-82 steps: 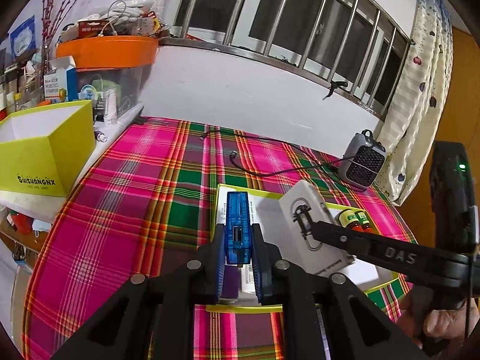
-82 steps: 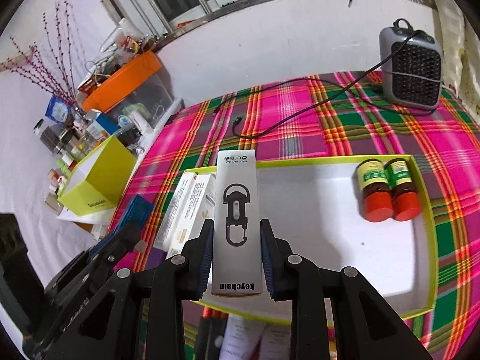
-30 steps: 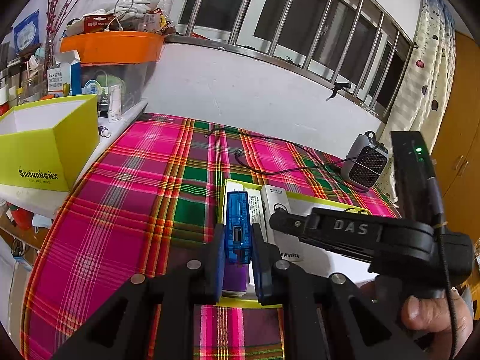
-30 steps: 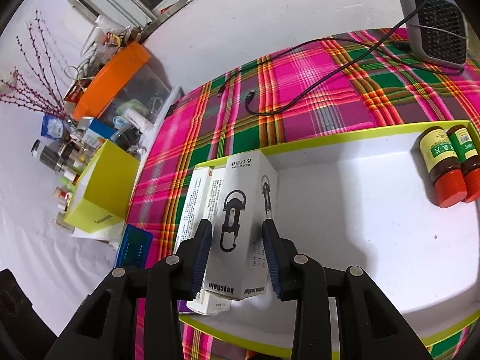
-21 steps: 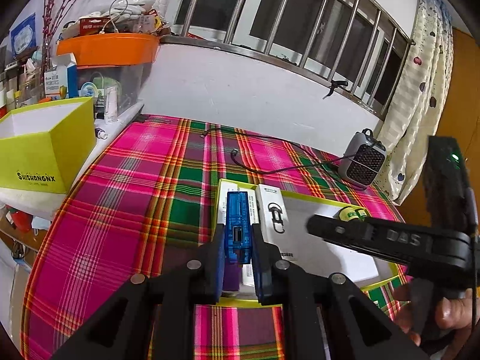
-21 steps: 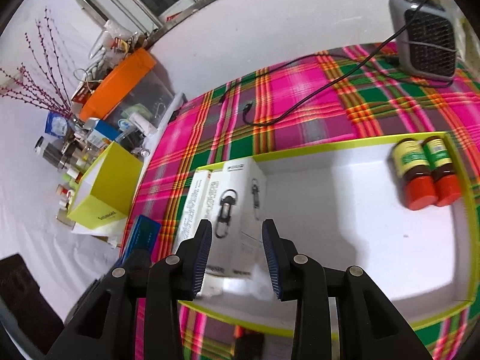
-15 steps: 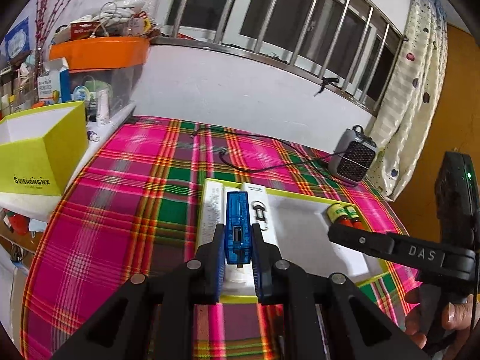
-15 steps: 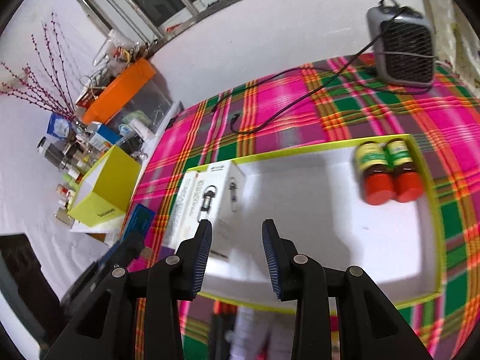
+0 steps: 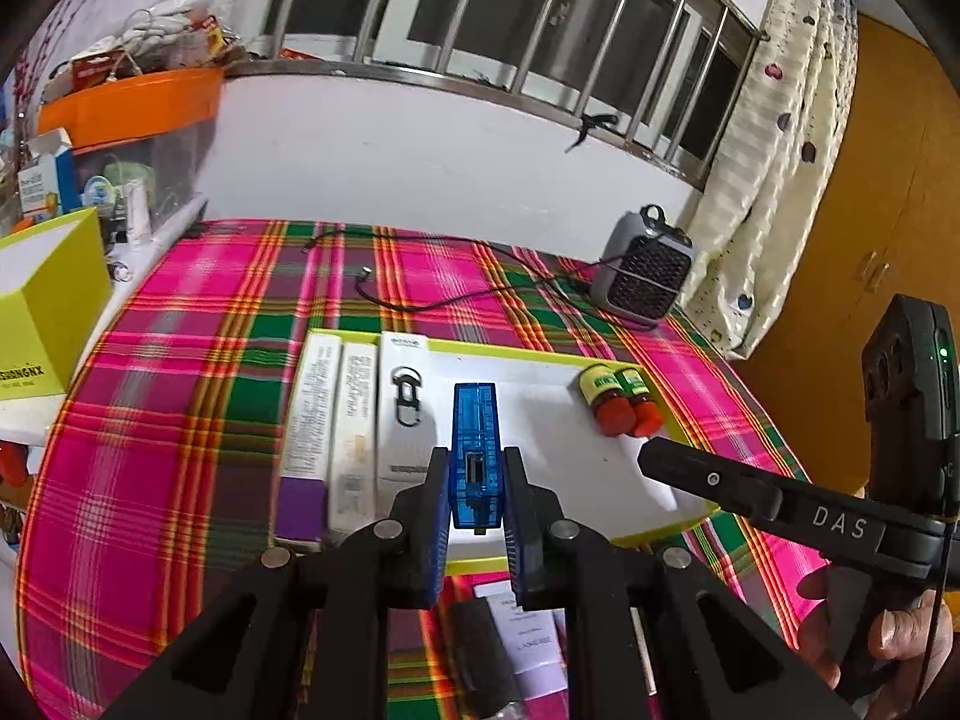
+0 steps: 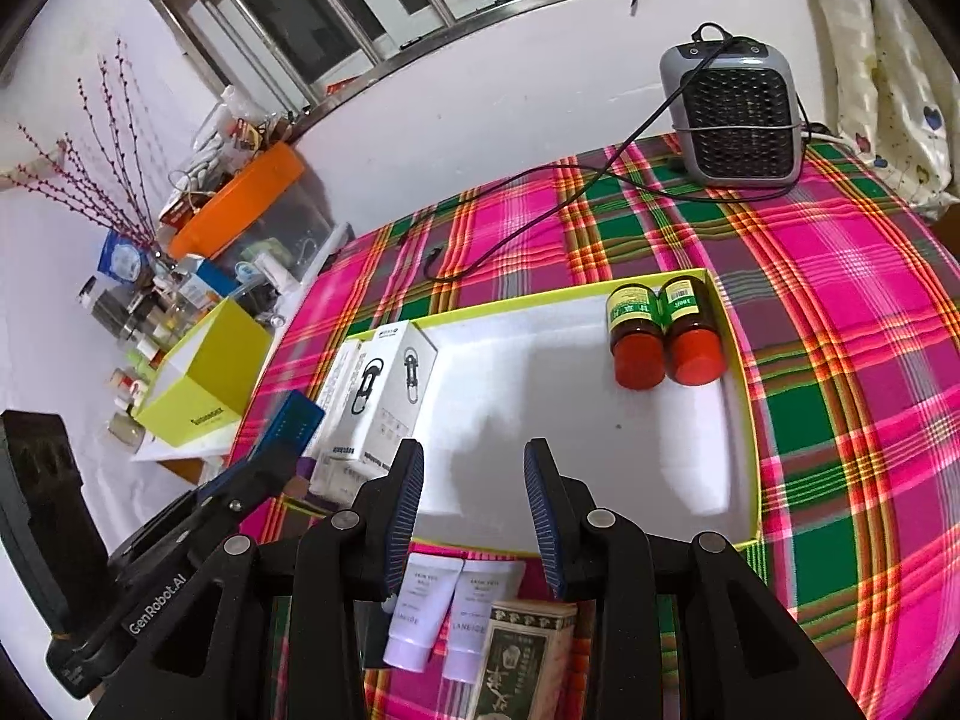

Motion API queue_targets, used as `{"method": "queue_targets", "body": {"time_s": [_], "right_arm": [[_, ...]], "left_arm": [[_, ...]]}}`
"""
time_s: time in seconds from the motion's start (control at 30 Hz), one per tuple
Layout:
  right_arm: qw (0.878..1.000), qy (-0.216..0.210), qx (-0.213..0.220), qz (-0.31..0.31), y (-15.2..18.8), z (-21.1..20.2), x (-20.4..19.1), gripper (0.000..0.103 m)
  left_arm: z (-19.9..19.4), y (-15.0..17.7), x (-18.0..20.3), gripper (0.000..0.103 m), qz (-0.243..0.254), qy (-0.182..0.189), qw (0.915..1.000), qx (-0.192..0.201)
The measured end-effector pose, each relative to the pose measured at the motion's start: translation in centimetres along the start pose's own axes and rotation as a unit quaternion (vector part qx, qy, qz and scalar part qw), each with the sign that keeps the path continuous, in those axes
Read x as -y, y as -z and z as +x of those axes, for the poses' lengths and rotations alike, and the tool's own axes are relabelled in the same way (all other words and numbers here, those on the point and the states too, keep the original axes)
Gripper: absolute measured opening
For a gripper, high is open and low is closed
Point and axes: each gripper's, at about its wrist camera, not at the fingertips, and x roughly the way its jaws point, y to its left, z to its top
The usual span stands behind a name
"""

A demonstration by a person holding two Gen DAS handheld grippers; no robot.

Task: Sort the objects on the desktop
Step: 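Open right gripper to release keychain box in tray while left carries blue device, then lower the blue device beside the brown bottles and open the left gripper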

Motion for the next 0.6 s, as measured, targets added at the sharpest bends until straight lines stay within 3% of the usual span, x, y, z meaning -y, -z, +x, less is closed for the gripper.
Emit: {"method": "queue_targets", "body": {"time_s": [0.6], "right_arm": [[0.999, 0.021, 0.016, 0.017, 0.8, -2.3, 3.7, 0.036]], "left_arm": [[5.1, -1.3, 4.0, 0.016, 0.021, 0.038, 0.9959, -0.079]]}}
